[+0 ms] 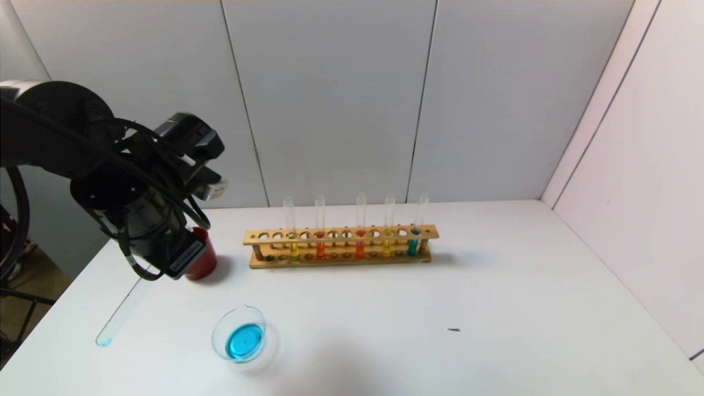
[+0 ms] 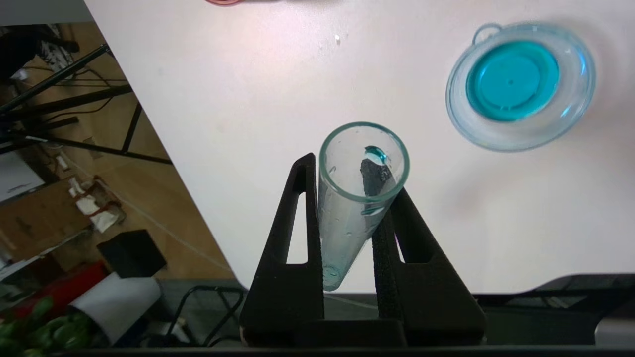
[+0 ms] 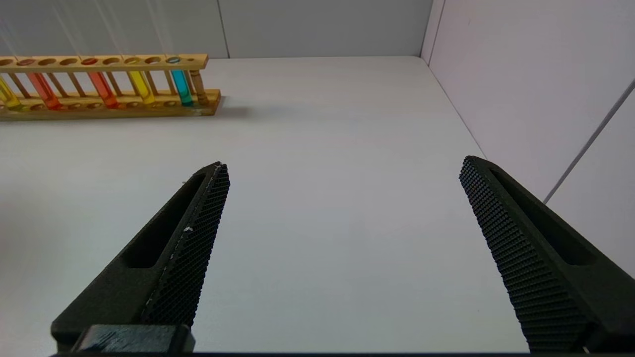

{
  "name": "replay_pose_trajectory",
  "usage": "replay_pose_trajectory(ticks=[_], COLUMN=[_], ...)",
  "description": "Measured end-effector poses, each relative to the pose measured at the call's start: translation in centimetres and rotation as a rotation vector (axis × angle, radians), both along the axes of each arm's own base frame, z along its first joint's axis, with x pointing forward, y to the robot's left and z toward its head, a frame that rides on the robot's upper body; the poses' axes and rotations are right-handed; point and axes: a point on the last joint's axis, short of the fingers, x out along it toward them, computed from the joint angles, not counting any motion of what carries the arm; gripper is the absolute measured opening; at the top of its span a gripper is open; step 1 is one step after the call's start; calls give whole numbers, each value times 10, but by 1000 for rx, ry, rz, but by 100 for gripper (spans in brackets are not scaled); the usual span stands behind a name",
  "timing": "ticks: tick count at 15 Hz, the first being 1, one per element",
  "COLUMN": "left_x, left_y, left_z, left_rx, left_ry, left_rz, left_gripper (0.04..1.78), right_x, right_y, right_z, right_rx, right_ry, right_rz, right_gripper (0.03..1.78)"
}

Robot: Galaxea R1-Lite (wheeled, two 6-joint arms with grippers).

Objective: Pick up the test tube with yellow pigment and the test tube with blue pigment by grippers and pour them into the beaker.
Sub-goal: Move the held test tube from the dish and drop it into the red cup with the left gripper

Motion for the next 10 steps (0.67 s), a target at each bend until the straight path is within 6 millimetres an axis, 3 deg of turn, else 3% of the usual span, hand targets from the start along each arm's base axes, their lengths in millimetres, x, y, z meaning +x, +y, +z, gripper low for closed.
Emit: replay_pose_trajectory(ticks=[6,10], left_x=[25,48], left_y=[23,41], left_z=[14,11], left_rx=[-109,-147], left_ry=[-220,-311], left_rz=[102,166], left_gripper=[33,33], right_x=[0,0], right_y=[0,0], right_z=[0,0], right_rx=[0,0], right_ry=[0,0], right_rz=[0,0], right_gripper=[170,170])
